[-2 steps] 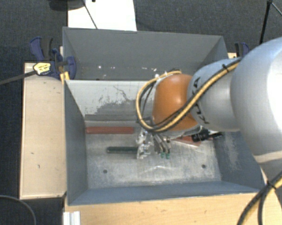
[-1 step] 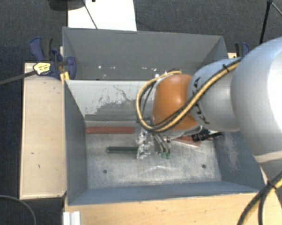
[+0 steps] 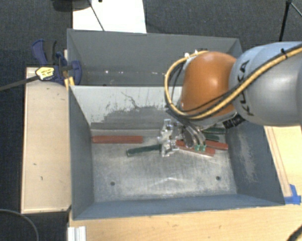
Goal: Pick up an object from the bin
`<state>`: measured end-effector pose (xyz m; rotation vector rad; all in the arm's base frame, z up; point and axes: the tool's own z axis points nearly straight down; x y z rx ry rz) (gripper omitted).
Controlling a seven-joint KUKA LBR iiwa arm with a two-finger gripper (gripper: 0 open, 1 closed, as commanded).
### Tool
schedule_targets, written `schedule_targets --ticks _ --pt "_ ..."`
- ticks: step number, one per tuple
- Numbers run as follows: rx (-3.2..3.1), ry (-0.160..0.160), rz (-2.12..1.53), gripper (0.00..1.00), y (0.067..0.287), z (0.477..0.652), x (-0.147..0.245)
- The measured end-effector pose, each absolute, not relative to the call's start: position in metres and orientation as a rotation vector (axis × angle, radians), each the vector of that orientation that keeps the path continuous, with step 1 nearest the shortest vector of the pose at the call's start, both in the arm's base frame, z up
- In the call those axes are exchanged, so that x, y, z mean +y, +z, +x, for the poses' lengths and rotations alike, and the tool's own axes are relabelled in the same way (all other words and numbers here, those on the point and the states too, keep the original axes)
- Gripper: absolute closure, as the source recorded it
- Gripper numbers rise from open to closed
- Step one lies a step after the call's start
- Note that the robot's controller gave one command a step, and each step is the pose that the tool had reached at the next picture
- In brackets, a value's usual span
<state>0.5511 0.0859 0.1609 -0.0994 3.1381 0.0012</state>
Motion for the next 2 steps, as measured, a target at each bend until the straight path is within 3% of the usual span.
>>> schedule_targets --ticks 1,2 --pt "3.138 0.001 -0.098 1.00 0.161 0.551 0.086" --pt "3.141 0.000 -0.106 1.00 0.201 0.546 0.076"
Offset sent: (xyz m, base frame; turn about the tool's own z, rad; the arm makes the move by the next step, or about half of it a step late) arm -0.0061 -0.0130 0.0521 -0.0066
